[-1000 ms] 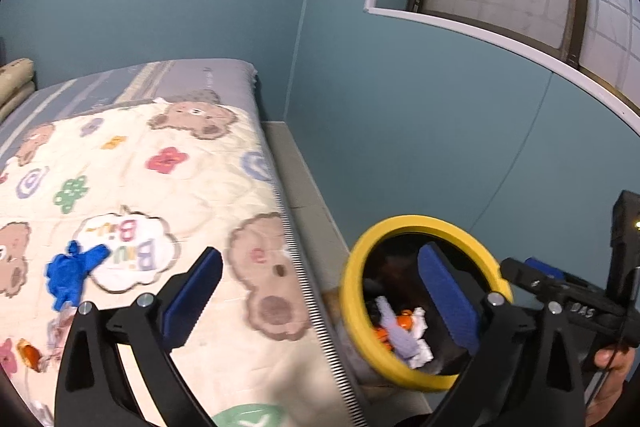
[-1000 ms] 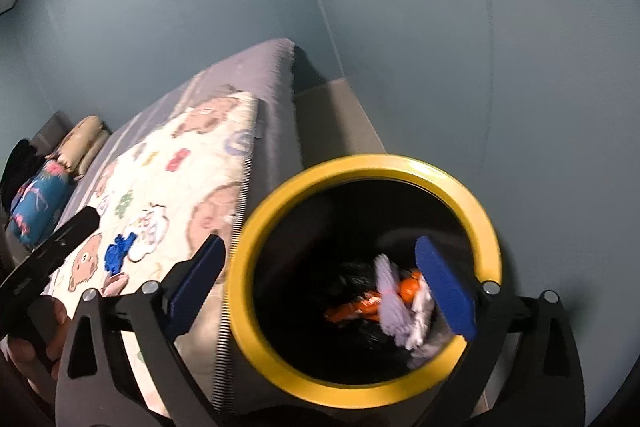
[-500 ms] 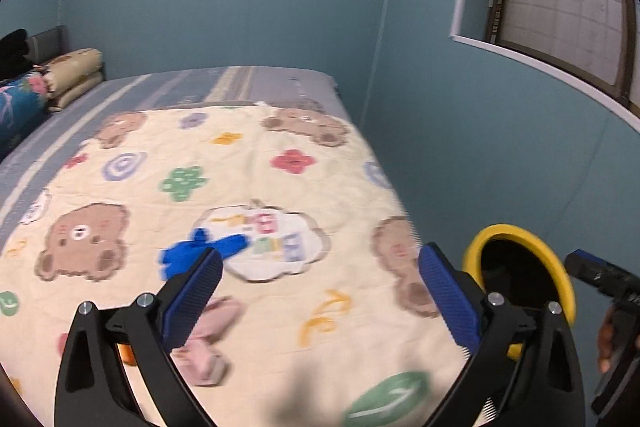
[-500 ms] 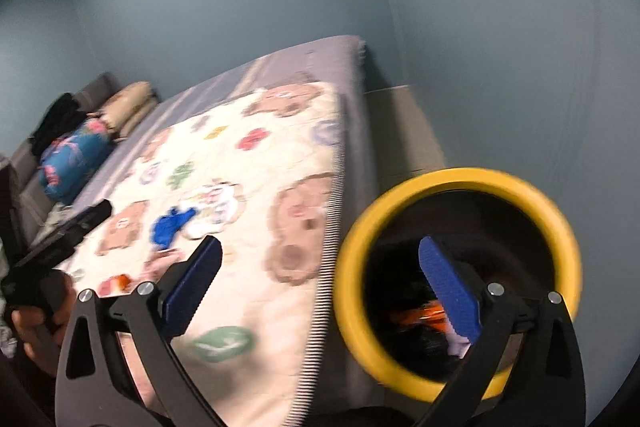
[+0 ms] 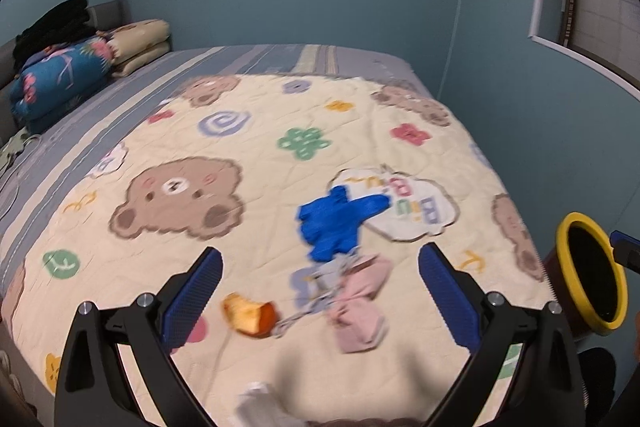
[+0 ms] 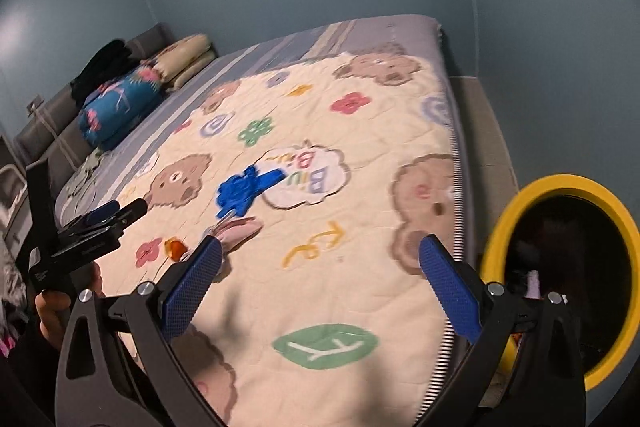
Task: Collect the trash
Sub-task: 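Move both open tools back over the remaining trash on the bed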
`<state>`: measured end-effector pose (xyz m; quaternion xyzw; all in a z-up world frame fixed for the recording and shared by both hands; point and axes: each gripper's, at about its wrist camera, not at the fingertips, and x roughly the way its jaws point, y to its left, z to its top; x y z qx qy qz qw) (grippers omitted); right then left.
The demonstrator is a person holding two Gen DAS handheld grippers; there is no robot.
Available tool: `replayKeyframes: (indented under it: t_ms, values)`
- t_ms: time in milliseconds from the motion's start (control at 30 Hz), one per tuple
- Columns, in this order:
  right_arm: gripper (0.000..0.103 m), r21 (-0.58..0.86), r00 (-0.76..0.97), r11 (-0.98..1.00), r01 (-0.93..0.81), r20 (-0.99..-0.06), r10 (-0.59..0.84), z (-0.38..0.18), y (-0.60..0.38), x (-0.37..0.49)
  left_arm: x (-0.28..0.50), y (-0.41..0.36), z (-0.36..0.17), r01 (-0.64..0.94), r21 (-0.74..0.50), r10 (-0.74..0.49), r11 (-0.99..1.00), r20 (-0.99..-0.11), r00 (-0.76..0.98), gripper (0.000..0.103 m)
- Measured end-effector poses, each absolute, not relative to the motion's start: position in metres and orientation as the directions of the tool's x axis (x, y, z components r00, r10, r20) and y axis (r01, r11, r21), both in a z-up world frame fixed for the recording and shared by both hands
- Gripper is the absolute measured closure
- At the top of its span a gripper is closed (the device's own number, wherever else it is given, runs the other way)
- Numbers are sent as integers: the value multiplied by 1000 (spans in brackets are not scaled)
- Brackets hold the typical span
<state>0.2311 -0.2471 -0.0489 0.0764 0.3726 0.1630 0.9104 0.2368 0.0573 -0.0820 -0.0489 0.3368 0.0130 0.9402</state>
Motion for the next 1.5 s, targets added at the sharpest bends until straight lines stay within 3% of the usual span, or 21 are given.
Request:
replayKeyframes:
  t_ms: [600,1000,1500]
  values:
    - [8,212,541,890,-404,-729,420,-97,-137,248,237,129,-150,-204,-122,52,971,-731,680,8]
    - [8,188,494,875,-446,-763,417,-124,-99,260,248,134,-174,-218,-126,47,968,-761,646,8]
    - [9,56,489,840,-540,-791,367,-154,-41,264,257,134,-194,-227,-141,33,964,-782,623,8]
